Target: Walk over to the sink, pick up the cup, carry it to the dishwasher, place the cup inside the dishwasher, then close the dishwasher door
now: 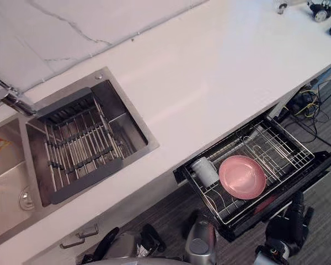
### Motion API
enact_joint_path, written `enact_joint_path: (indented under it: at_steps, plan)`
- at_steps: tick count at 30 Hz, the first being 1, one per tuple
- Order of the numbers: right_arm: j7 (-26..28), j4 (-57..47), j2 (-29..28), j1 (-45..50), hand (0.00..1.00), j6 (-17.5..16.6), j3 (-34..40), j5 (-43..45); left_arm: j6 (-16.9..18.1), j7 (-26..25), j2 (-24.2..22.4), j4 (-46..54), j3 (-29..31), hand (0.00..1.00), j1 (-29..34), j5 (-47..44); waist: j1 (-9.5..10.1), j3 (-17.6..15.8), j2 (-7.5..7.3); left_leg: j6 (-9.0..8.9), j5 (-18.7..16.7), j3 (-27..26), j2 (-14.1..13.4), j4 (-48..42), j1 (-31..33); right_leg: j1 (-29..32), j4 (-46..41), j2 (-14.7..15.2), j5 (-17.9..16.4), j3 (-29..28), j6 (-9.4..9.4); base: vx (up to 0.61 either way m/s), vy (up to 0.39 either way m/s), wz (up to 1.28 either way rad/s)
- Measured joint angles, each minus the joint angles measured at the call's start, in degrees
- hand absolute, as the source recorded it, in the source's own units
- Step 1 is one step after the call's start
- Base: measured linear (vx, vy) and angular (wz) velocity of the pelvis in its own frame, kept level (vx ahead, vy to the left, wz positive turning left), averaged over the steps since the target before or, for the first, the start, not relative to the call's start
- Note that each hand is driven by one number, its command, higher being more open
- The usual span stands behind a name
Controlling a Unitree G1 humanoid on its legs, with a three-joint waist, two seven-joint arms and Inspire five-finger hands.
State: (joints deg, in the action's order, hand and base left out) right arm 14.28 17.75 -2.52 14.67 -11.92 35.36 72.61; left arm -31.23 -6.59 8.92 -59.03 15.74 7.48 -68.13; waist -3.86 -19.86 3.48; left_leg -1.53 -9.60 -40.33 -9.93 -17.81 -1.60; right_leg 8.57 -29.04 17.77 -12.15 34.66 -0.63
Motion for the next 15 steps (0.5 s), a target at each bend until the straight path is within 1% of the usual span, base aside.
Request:
enact_joint_path:
  at_steps: [2,3,4,5,6,8,9,10,11,12,15]
  plan:
    - [0.43,-0.02,0.62,0.06,1.00,1.65,-0.11,-0.06,0.63,0.36,-0.37,0.09,0.16,1.00,0.48,0.01,0.16,0.31,0.27,0.37,0.72,-0.45,0.07,0.32,-0.52,-0.76,-0.20,0.72,-0.03,0.84,0.07,-0.04,0.034,0.27]
    - [0.42,-0.05,1.45,0.06,1.00,2.50,-0.11,-0.16,0.89,0.54,-0.55,0.37,0.20,1.00,0.68,0.02,0.82,0.45,0.40,0.64,1.14,-0.44,0.45,0.78,-1.01,-1.19,-0.23,1.00,-0.04,0.92,0.10,-0.05,0.045,0.17]
    - [0.40,-0.05,1.98,0.07,1.00,3.14,-0.11,-0.21,0.94,0.54,-0.60,0.48,0.19,1.00,0.75,0.07,1.05,0.51,0.50,0.59,1.38,-0.32,0.72,1.06,-1.30,-1.51,-0.25,1.16,-0.03,1.04,0.13,-0.05,0.051,0.12]
    - [0.40,-0.05,2.93,0.06,1.00,4.99,-0.19,-0.25,1.13,0.54,-0.77,0.61,0.19,1.00,0.96,0.08,1.41,0.70,0.76,0.51,2.01,0.19,1.30,1.83,-1.65,-2.04,-0.25,1.59,0.13,1.57,0.40,-0.05,0.047,0.19]
    - [0.41,-0.06,2.98,0.05,1.00,5.93,-0.43,-0.26,1.25,0.56,-0.87,0.65,0.19,1.00,1.02,0.09,1.52,0.80,0.91,0.64,2.32,0.66,1.60,2.19,-1.72,-2.47,-0.25,1.89,0.18,2.11,0.49,-0.05,0.044,0.24]
    - [0.34,-0.10,2.99,-0.35,1.00,6.31,-1.23,-0.43,1.52,0.65,-1.04,0.72,0.19,1.00,1.24,0.20,1.70,1.02,1.13,0.86,3.25,1.53,2.23,3.17,-2.11,-3.30,-0.23,2.41,0.15,3.05,0.59,-0.04,0.031,0.28]
    - [0.16,-0.10,3.24,-1.06,1.00,6.63,-1.26,-1.24,1.62,0.86,-1.26,0.70,0.19,1.00,1.32,0.71,2.09,1.26,1.48,0.93,3.90,2.20,2.59,3.67,-2.14,-3.71,-0.21,2.69,0.12,3.68,0.66,-0.06,0.033,0.30]
    - [-0.46,-0.07,4.01,-1.88,1.00,6.91,-1.56,-2.54,1.67,1.39,-1.52,0.82,0.20,1.00,1.32,1.79,2.86,1.56,1.97,1.12,4.53,2.57,2.73,3.81,-1.92,-3.78,-0.22,2.84,0.11,4.13,0.68,-0.07,0.027,0.25]
    - [-0.76,-0.05,4.51,-2.22,1.00,7.09,-2.01,-3.03,1.72,1.74,-1.65,0.91,0.21,1.00,1.32,2.40,3.12,1.70,2.19,1.17,4.88,2.82,2.79,3.81,-1.79,-3.92,-0.21,2.95,0.09,4.50,0.68,-0.09,0.017,0.33]
    - [-1.48,0.16,5.30,-3.47,1.00,8.06,-2.58,-4.56,1.83,2.73,-1.91,0.96,0.24,1.00,1.32,4.09,3.24,1.97,2.63,1.27,5.86,3.57,2.95,3.56,-1.45,-4.56,-0.21,3.33,-0.08,5.60,0.75,-0.09,0.006,0.34]
    - [-3.62,3.12,7.49,-7.99,1.00,8.19,-5.03,-5.37,1.90,4.62,-2.13,1.40,0.44,1.00,1.29,6.63,4.12,2.08,2.88,1.10,8.07,3.70,3.04,2.36,-0.58,-5.08,0.26,3.71,-0.40,6.36,0.52,-0.16,-0.012,0.20]
